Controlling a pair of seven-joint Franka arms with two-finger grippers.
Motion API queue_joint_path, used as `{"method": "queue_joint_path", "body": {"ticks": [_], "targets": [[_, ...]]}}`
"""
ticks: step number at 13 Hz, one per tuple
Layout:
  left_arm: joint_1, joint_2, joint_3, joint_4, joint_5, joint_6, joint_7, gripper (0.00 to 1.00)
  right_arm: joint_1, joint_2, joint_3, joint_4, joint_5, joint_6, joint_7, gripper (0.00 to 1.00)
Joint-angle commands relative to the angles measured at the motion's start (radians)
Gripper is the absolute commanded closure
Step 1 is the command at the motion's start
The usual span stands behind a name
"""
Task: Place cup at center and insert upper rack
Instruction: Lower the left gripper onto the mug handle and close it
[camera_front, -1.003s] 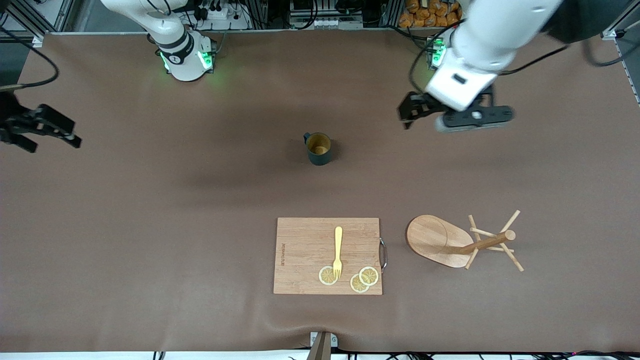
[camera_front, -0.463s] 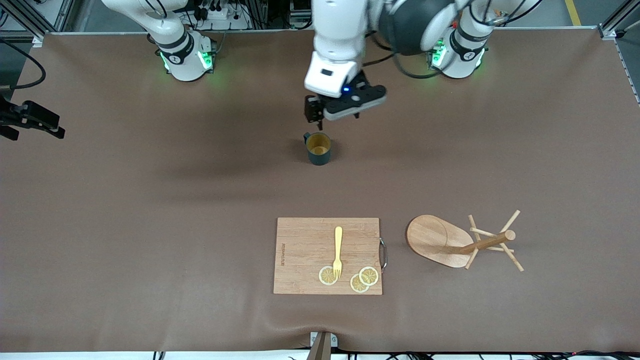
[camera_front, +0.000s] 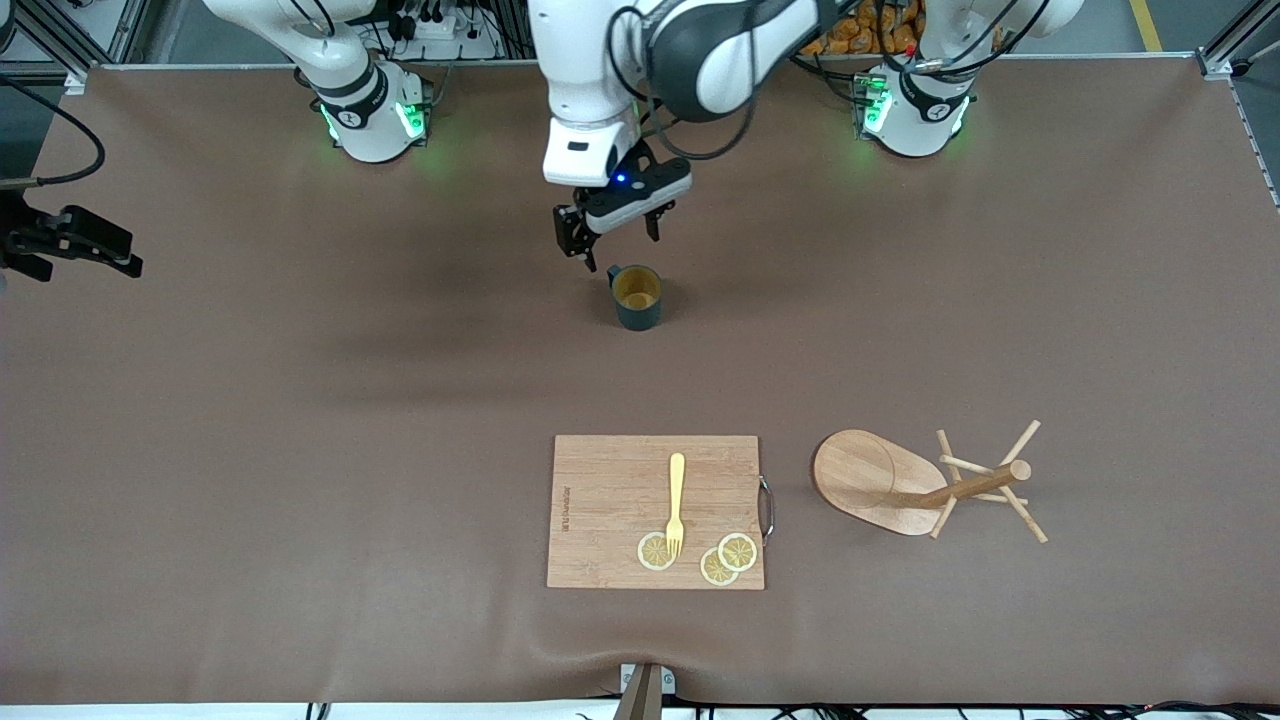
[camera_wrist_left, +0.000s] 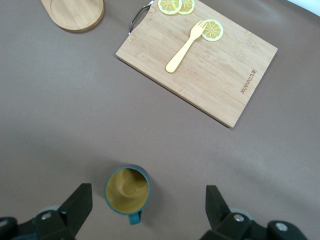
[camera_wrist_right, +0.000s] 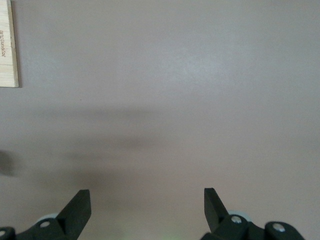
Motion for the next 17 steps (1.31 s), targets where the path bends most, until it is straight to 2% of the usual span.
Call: {"method": "queue_joint_path", "body": {"ticks": [1,5,10,13,17], "targets": [[-0.048,0.044,0.011,0.033,0.070,-0.002,-0.099,0.00,-0.007,-0.025,0.011,-0.024,-0.007,0.003,-0.005,0.00],[-0.111,0.081,0.014,0.023,0.141,-0.040,-0.233,0.00,-0.004,-0.020,0.013,-0.024,-0.007,0.004,-0.005,0.00],[-0.227,0.206,0.049,0.027,0.254,-0.129,-0.455,0.00,-0.001,-0.019,0.013,-0.024,-0.007,0.004,-0.005,0.00],[-0.313,0.243,0.100,0.026,0.287,-0.140,-0.541,0.00,0.002,-0.019,0.014,-0.024,-0.007,0.003,-0.005,0.00],[-0.463,0.288,0.233,0.030,0.308,-0.140,-0.578,0.06,0.008,-0.019,0.016,-0.024,-0.007,0.003,-0.005,0.00]]}}
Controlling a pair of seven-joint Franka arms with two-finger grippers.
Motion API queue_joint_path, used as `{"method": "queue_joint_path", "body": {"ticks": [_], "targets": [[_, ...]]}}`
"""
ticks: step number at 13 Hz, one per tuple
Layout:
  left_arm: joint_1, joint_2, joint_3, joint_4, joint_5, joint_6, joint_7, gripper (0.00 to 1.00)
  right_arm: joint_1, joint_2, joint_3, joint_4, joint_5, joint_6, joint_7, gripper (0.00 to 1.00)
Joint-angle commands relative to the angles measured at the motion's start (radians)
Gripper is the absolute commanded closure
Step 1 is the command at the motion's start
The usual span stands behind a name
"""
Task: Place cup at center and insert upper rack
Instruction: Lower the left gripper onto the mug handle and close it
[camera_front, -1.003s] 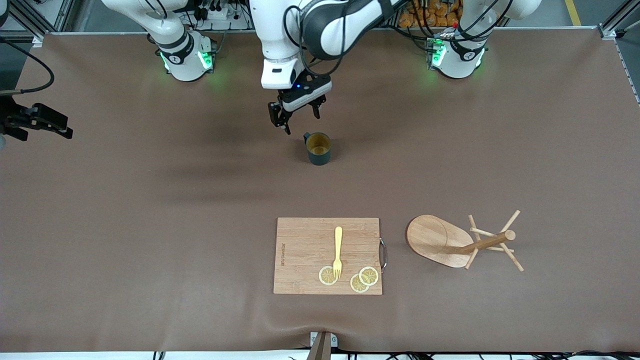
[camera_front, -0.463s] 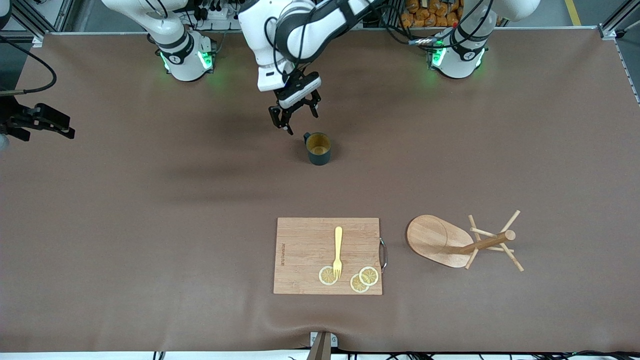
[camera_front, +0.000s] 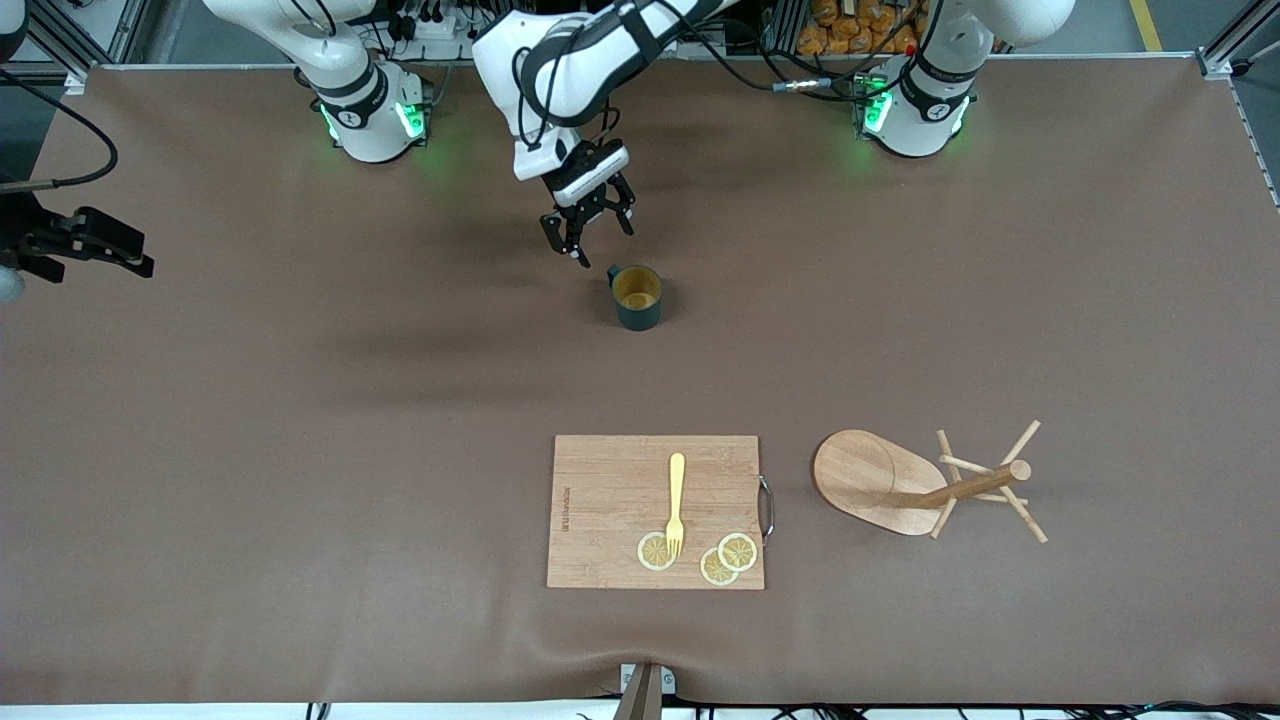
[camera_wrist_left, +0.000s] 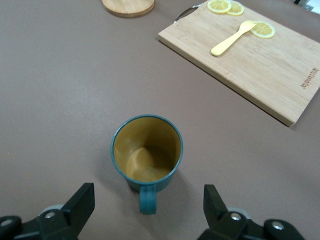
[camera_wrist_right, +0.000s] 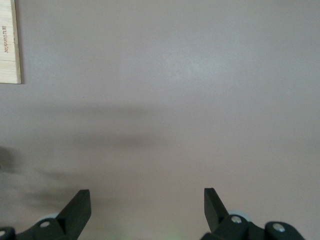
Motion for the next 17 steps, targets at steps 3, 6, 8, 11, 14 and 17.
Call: {"method": "queue_joint_path", "body": {"ticks": [3,6,8,11,14,17], "targets": [[-0.131,0.075,0.122,0.029,0.066,-0.019,-0.097,0.07,0.003,-0.025,0.003,-0.016,-0.007,0.001,-0.003,0.00],[-0.156,0.094,0.125,0.029,0.108,-0.019,-0.152,0.10,-0.009,-0.029,0.003,-0.014,0.007,0.001,-0.002,0.00],[-0.180,0.104,0.131,0.047,0.116,-0.019,-0.173,0.10,-0.025,-0.029,0.003,-0.018,0.018,0.000,-0.002,0.00],[-0.211,0.132,0.171,0.073,0.116,-0.022,-0.187,0.11,-0.026,-0.029,0.002,-0.022,0.018,-0.003,-0.003,0.00],[-0.246,0.167,0.220,0.110,0.116,-0.024,-0.201,0.11,-0.025,-0.029,0.003,-0.027,0.018,-0.005,-0.003,0.00],[-0.252,0.206,0.235,0.112,0.116,-0.025,-0.203,0.14,-0.022,-0.026,0.003,-0.027,0.018,-0.005,-0.002,0.00]]}}
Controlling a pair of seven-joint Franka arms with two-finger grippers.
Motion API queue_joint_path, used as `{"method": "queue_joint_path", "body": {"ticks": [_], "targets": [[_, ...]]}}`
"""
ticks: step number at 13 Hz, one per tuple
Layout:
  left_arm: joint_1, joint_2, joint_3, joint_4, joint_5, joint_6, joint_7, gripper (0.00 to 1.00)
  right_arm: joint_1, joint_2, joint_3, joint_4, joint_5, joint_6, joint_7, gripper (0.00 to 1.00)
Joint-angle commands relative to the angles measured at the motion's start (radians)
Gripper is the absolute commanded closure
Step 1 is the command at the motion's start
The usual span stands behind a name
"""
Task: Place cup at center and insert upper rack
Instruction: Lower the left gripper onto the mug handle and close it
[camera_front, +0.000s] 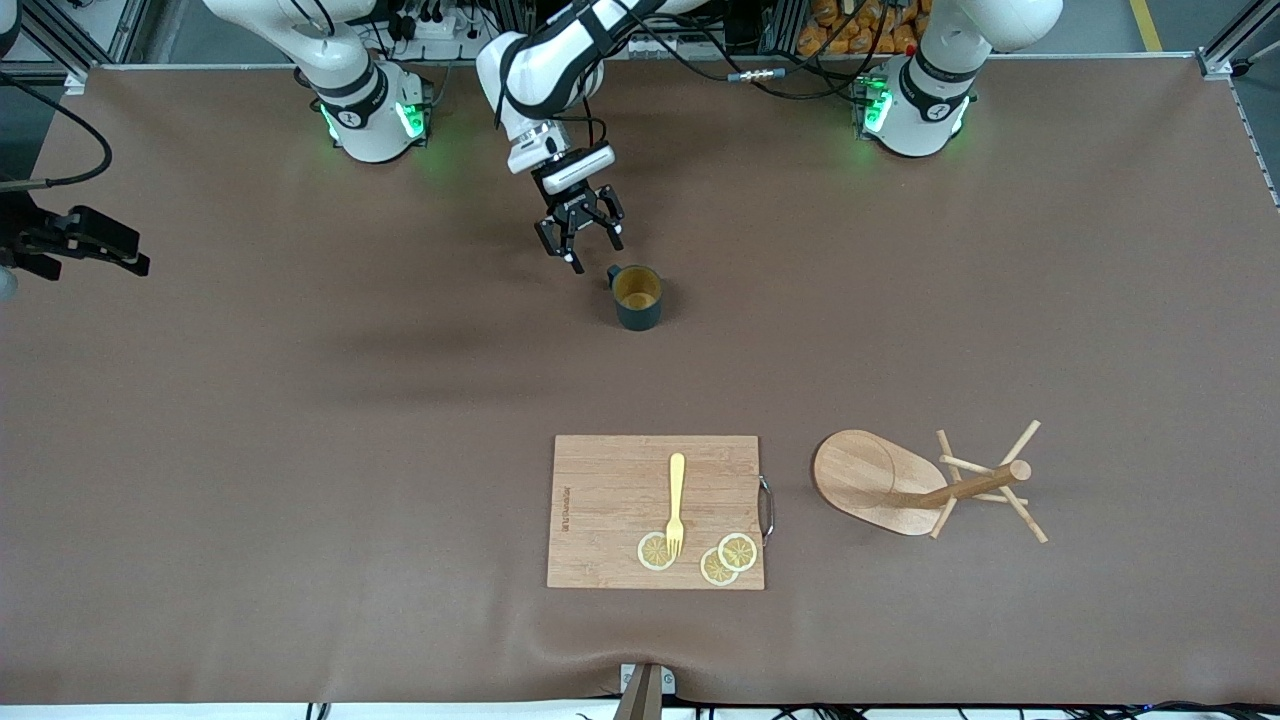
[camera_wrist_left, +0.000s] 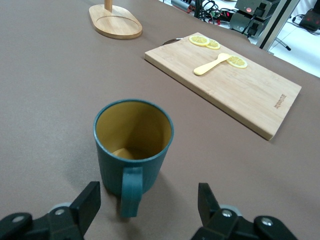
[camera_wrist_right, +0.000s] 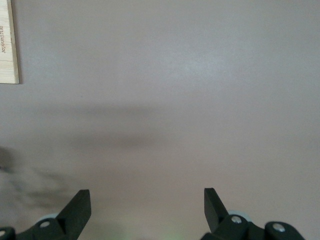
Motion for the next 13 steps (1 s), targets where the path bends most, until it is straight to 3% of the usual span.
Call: {"method": "queue_joint_path", "body": {"ticks": [1,3,6,13], "targets": [[-0.028,0.056,0.027,0.042,0.022,-0.024,-0.016,0.15,-0.011,-0.022,0.011,-0.017,0.013,-0.002,-0.002,0.00],[-0.032,0.070,0.024,0.039,0.021,-0.041,-0.019,0.19,-0.008,-0.019,0.011,-0.017,0.013,-0.002,0.000,0.00],[-0.032,0.082,0.024,0.039,0.021,-0.044,-0.021,0.33,-0.007,-0.019,0.011,-0.017,0.014,-0.002,0.000,0.00],[-0.032,0.104,0.024,0.044,0.019,-0.044,-0.033,0.40,-0.007,-0.015,0.011,-0.017,0.015,-0.002,-0.004,0.00]]}}
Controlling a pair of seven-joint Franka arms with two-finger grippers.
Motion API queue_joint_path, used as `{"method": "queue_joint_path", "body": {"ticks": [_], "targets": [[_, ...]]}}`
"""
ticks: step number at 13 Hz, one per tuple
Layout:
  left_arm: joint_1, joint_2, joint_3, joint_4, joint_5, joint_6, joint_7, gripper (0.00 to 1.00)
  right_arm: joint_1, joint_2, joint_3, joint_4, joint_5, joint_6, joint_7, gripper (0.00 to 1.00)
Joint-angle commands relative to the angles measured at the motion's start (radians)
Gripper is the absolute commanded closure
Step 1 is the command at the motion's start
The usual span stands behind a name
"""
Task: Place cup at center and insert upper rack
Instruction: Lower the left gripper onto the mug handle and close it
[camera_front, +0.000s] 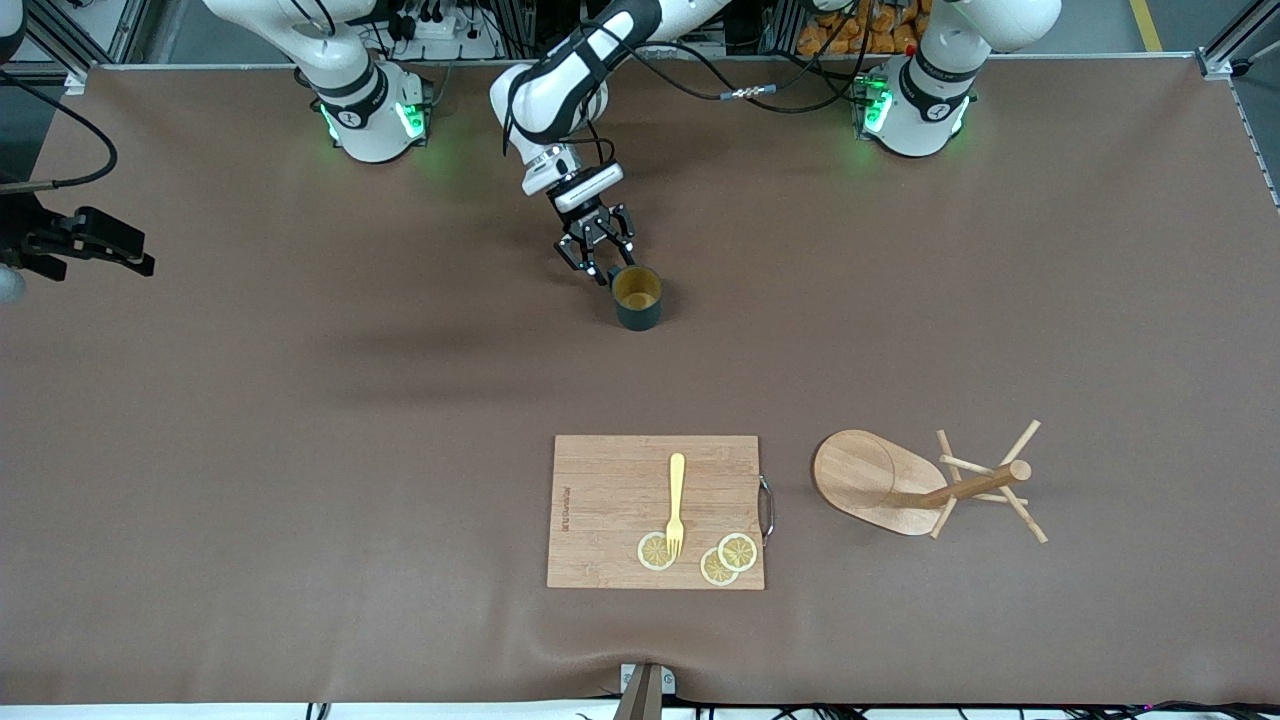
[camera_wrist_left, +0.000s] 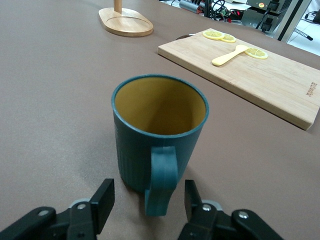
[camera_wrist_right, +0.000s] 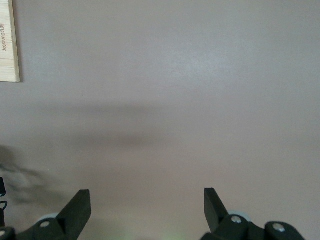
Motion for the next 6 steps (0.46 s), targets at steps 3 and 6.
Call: {"method": "queue_joint_path", "body": {"ticks": [3,6], "targets": [[-0.010,0.022,0.008,0.034,0.019,-0.016,-0.025,0.43,-0.007,-0.019,0.006,-0.009,0.014,-0.002,-0.004,0.00],[-0.007,0.021,0.008,0.034,0.016,-0.013,-0.025,0.49,-0.013,-0.022,0.006,-0.012,0.012,-0.010,-0.002,0.00]]}}
